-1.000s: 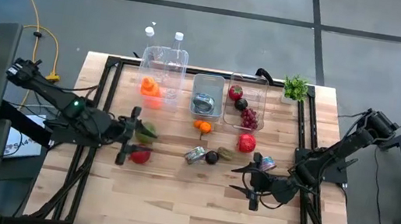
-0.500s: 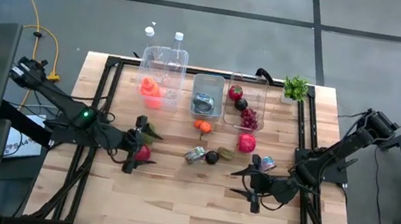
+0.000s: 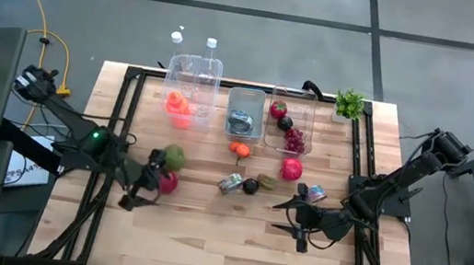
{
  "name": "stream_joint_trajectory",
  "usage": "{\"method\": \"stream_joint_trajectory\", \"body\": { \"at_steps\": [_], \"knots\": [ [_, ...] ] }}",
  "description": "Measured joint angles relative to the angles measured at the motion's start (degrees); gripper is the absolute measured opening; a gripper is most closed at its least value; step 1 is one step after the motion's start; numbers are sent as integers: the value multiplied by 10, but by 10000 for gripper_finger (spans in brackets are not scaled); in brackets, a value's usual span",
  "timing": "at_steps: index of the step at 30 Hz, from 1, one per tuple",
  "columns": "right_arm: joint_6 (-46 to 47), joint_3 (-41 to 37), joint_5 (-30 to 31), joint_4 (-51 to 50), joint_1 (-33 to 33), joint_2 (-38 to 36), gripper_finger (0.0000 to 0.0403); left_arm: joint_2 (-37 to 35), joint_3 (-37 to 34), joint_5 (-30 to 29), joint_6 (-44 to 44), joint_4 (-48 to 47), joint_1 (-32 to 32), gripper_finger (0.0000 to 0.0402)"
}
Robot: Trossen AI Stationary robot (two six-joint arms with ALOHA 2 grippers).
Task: Pick & Place Food Item
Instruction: Put the pomegranate into the transparent bin
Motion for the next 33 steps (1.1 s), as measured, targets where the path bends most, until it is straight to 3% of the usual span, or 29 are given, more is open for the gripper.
{"method": "stream_joint_trajectory", "body": {
  "at_steps": [11, 18, 27, 33],
  "knots": [
    [-6, 0, 0, 0, 0, 0, 222, 27, -11, -83, -157, -34, -70, 379],
    [-11, 0, 1, 0, 0, 0, 222, 83, -12, -101, -154, -50, -97, 379],
    [-11, 0, 1, 0, 0, 0, 222, 130, -12, -111, -313, -58, -80, 379],
    [-11, 0, 2, 0, 0, 0, 222, 130, -11, -138, -321, -58, -81, 379]
  ]
}}
